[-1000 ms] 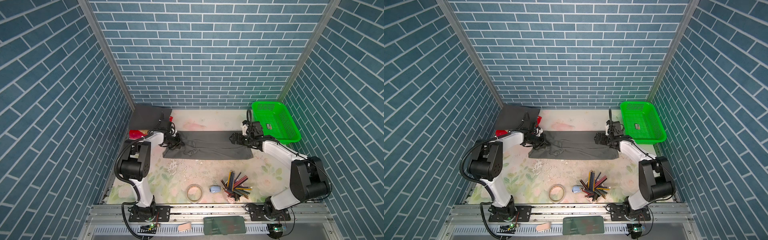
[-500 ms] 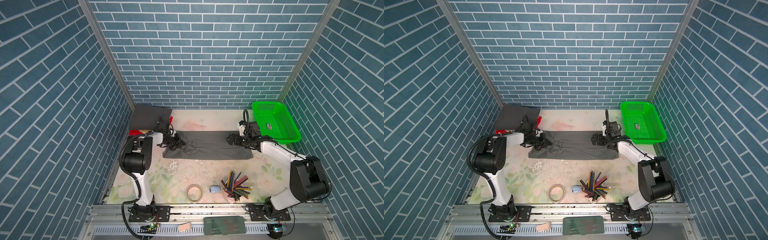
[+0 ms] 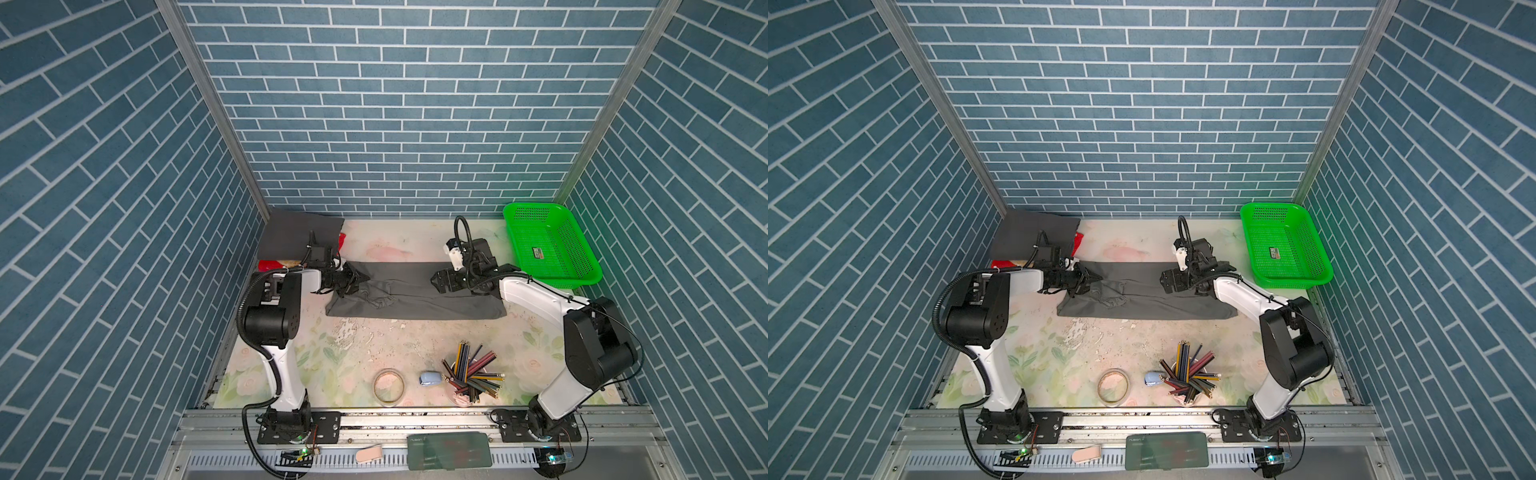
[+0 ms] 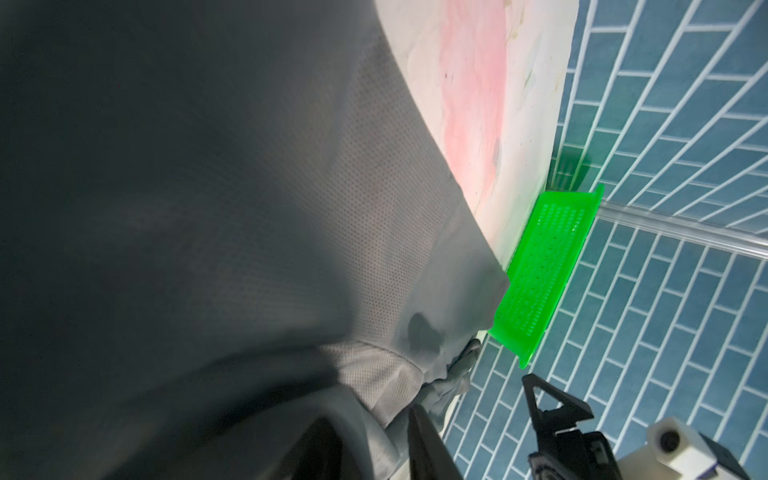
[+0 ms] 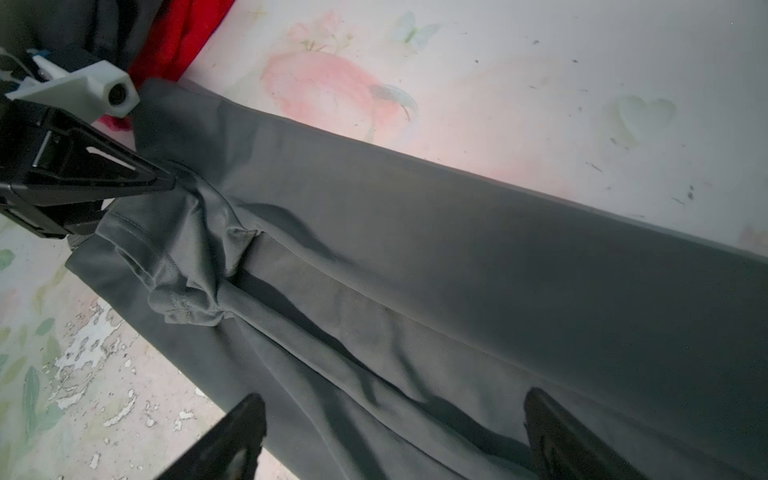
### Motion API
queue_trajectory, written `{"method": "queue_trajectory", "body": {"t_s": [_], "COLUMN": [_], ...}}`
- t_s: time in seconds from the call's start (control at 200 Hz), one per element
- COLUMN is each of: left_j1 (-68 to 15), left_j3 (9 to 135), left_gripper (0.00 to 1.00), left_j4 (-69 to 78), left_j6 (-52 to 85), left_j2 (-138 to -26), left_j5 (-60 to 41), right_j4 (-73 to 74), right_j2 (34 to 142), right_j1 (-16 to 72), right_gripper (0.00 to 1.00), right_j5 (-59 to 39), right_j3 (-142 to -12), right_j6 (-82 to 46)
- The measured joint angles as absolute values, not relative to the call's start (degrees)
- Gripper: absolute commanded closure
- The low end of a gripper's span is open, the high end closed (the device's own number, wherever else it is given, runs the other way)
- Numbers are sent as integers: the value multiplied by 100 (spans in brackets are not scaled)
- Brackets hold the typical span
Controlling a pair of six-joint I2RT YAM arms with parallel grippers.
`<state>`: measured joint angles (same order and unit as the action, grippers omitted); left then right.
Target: Fold and stack the t-shirts
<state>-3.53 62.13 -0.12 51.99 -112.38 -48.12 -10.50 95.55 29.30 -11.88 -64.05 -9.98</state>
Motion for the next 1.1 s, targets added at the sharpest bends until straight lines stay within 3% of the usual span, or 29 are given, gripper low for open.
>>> {"method": "queue_trajectory", "body": {"t_s": [0.435, 0.695, 1.1], "left_j1": [-301, -287, -279], "left_j3": [6132, 5586, 5507], "left_gripper": [48, 48, 51], "left_j4": [-123, -672, -526], "left_j6": [5103, 4425, 4477], "left_j2": [-11041, -10680, -10669], "left_j5": [-4847, -4753, -4829], "right_j4": [-840, -829, -786], "right_j2": [10291, 10584, 11393], "right_j1": [3752, 4285, 4928], "right_gripper": [2, 2, 2], "right_j5": [-1057, -928, -189], "right_j3": [-6904, -7216, -7474], "right_j6": [-163, 174, 486]}}
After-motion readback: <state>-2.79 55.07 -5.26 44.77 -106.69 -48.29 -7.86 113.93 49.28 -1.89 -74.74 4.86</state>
